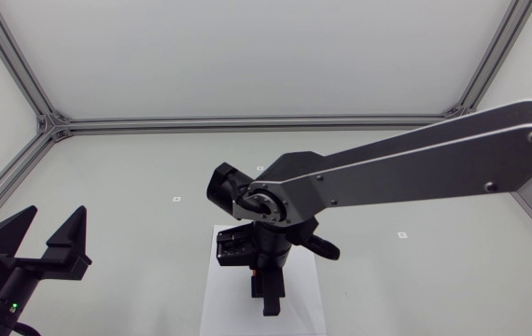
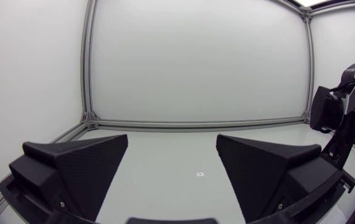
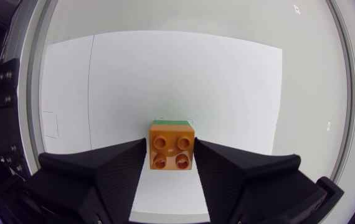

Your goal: Pick up the orange 2x2 brick with the right arm and stack it on top of the green 2x2 brick in the center

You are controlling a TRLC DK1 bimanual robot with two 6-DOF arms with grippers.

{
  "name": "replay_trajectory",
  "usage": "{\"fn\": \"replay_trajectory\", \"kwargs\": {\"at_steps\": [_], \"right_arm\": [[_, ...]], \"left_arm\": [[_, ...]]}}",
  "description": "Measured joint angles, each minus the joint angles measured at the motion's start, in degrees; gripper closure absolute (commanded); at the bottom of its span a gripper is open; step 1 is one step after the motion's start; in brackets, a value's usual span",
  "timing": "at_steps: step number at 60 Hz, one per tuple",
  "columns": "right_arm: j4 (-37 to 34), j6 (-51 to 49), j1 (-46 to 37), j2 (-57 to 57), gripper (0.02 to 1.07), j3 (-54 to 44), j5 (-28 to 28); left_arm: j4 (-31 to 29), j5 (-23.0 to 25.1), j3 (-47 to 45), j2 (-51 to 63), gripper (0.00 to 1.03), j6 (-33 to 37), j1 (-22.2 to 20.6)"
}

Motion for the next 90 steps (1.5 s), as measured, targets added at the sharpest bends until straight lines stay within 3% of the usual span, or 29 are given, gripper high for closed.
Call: {"fn": "replay_trajectory", "kwargs": {"at_steps": [3,7,9,37,56,77,90], "right_arm": [[0.0,0.0,0.0,0.0,0.38,0.0,0.0],[0.0,0.0,0.0,0.0,0.11,0.0,0.0],[0.0,0.0,0.0,-0.1,0.06,-0.1,0.0],[-1.2,0.3,-0.4,-7.8,0.06,-1.7,0.0],[-5.6,2.1,-5.5,-25.8,0.06,-3.7,-0.5],[2.0,5.3,-29.0,-46.8,0.06,-13.7,-3.0],[8.4,5.3,-44.1,-52.9,0.06,-19.0,-6.1]], "left_arm": [[0.0,0.0,0.0,0.0,0.04,0.0,0.0],[0.0,0.0,0.0,0.0,0.04,0.0,0.0],[0.0,0.0,0.0,0.0,0.04,0.0,0.0],[0.0,0.0,0.0,0.0,0.04,0.0,0.0],[0.0,0.0,0.0,0.0,0.04,0.0,0.0],[0.0,0.0,0.0,0.0,0.04,0.0,0.0],[0.0,0.0,0.0,0.0,0.04,0.0,0.0]]}}
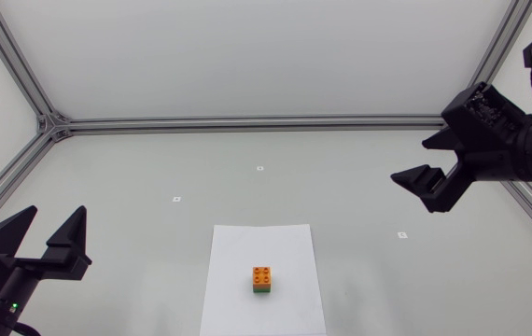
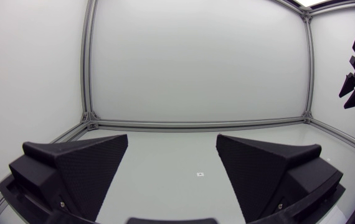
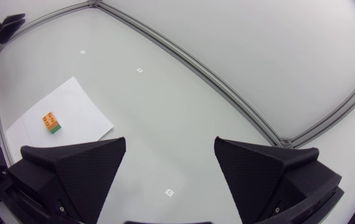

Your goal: Pick up the orange 2x2 brick with the right arm and stack it on top of the green 2x2 brick in the center

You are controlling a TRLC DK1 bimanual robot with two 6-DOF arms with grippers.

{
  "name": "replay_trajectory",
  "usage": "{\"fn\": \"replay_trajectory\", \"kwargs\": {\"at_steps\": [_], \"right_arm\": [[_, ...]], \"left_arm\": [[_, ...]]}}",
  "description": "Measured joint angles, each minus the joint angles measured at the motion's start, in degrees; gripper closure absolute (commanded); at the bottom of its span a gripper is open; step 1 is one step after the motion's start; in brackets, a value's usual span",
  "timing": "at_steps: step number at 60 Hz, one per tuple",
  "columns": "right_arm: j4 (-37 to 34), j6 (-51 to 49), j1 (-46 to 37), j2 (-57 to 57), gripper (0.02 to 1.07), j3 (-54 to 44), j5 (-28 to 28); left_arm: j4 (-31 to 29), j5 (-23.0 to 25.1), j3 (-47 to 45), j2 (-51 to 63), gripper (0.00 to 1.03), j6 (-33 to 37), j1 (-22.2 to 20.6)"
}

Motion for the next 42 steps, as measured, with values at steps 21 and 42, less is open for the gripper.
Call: {"fn": "replay_trajectory", "kwargs": {"at_steps": [21,42], "right_arm": [[24.0,3.5,-8.0,-16.0,0.06,-22.4,4.9],[29.5,12.8,-8.0,-32.5,0.06,-34.2,9.1]], "left_arm": [[0.0,0.0,0.0,0.0,0.04,0.0,0.0],[0.0,0.0,0.0,0.0,0.04,0.0,0.0]]}}
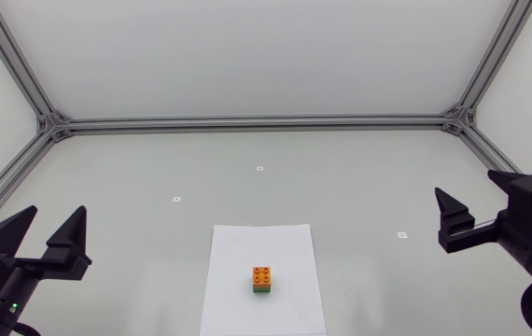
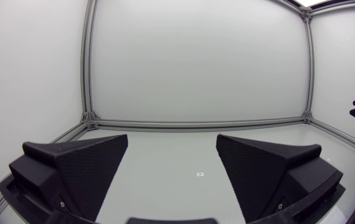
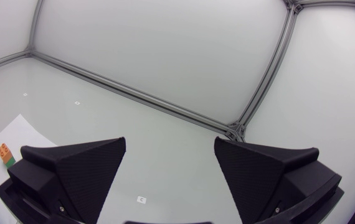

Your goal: Pick up the orange 2x2 brick with the right arm and stack it on top of the green 2x2 brick in the center

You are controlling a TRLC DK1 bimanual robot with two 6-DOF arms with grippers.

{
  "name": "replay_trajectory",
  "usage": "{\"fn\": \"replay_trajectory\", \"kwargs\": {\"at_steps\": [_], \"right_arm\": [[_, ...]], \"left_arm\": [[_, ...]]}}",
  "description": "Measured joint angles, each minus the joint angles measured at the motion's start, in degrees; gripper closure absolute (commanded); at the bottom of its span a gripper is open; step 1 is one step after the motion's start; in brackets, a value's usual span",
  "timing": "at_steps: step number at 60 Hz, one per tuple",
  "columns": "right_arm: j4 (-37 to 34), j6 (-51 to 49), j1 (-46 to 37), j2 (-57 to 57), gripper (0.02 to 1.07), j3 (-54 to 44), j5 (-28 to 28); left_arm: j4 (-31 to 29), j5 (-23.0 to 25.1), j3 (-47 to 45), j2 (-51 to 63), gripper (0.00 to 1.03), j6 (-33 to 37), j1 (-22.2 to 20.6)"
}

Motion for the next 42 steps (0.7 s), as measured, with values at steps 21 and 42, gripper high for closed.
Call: {"fn": "replay_trajectory", "kwargs": {"at_steps": [21,42], "right_arm": [[1.7,8.2,0.0,-10.0,0.06,-6.9,0.0],[3.8,16.1,0.0,-19.9,0.06,-13.5,-0.1]], "left_arm": [[0.0,0.0,0.0,0.0,0.04,0.0,0.0],[0.0,0.0,0.0,0.0,0.04,0.0,0.0]]}}
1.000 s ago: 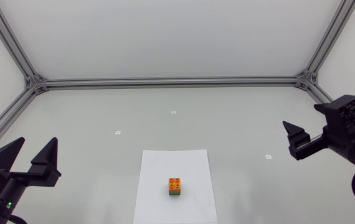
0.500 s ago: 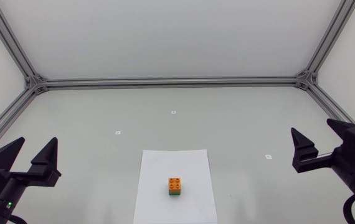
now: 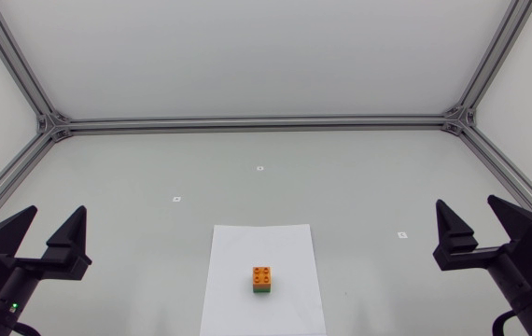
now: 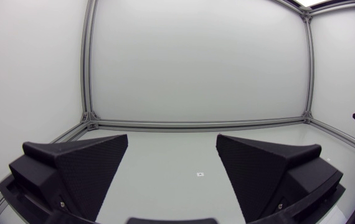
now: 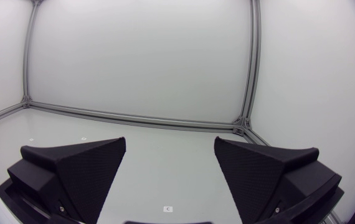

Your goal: Pick up the orange 2x2 brick with the right arm and stack it on top of the green 2x2 brick in the center

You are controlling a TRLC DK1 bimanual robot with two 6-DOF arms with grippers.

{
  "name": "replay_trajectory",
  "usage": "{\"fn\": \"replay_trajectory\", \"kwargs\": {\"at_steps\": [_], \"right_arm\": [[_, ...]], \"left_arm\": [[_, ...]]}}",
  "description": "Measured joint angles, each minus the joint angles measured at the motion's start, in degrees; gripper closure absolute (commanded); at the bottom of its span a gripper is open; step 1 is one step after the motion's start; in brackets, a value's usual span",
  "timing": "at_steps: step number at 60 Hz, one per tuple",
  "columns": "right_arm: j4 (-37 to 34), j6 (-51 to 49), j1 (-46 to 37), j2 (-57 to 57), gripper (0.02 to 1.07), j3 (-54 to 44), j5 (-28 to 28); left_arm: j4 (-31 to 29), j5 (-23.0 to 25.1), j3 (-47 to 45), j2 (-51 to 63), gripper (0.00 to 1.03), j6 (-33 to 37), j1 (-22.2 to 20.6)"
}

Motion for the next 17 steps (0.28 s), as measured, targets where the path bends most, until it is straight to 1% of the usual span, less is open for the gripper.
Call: {"fn": "replay_trajectory", "kwargs": {"at_steps": [6,17], "right_arm": [[0.3,2.0,0.0,-2.6,0.06,-1.9,-0.1],[0.5,3.0,0.0,-3.2,0.06,-2.1,-0.1]], "left_arm": [[0.0,0.0,0.0,0.0,0.04,0.0,0.0],[0.0,0.0,0.0,0.0,0.04,0.0,0.0]]}}
